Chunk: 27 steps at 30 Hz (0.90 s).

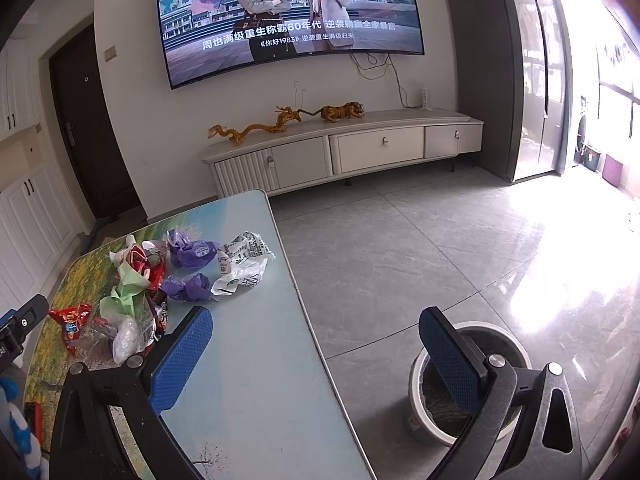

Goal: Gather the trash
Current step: 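Grasp the red snack bag with the left gripper while the right grasps a brown wrapper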

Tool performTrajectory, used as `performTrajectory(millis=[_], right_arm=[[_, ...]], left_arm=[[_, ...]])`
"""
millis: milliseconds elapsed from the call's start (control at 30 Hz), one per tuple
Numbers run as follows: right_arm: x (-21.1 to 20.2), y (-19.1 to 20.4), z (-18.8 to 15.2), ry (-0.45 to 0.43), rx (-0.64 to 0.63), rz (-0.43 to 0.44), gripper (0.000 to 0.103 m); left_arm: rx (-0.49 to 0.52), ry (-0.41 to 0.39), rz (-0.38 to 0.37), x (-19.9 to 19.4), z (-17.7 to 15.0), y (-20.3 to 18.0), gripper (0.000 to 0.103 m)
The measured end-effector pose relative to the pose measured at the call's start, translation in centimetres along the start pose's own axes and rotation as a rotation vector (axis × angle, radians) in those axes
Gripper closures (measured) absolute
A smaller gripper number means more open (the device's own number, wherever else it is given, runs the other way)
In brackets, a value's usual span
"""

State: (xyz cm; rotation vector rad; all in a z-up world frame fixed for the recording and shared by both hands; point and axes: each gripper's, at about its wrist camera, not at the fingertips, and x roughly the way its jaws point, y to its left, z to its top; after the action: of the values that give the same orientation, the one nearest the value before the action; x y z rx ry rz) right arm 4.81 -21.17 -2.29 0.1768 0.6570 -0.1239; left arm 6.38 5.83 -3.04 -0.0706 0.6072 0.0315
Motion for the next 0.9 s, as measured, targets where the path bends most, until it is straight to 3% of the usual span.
performTrajectory(millis=[167, 400, 567, 833, 900], right_arm=[[2.3, 1.0, 0.1, 0.085, -0.014, 0.116, 0.001], [6.3, 6.1, -0.9, 0.232, -0.115, 0.353, 0.038], [8.5, 9.2, -0.7, 0.289, -0.145, 0.475, 0.051], [12.4, 12.1, 0.2, 0.360, -0.134, 0.570, 0.059], [13.2, 12.4, 0.3, 0.373, -0.131, 0.576, 0.063]], left_arm=[[-0.064, 0.034, 0.054, 2.3, 0.4, 3.7, 0.006], [-0.139, 0.101, 0.099, 4.9, -0.5, 7.0, 0.007], [-0.198, 0.136, 0.103, 6.5, -1.2, 8.9, 0.009], [-0.285, 0.156, 0.130, 9.3, -0.7, 10.7, 0.012], [-0.287, 0.171, 0.139, 10.3, -0.6, 10.9, 0.017]])
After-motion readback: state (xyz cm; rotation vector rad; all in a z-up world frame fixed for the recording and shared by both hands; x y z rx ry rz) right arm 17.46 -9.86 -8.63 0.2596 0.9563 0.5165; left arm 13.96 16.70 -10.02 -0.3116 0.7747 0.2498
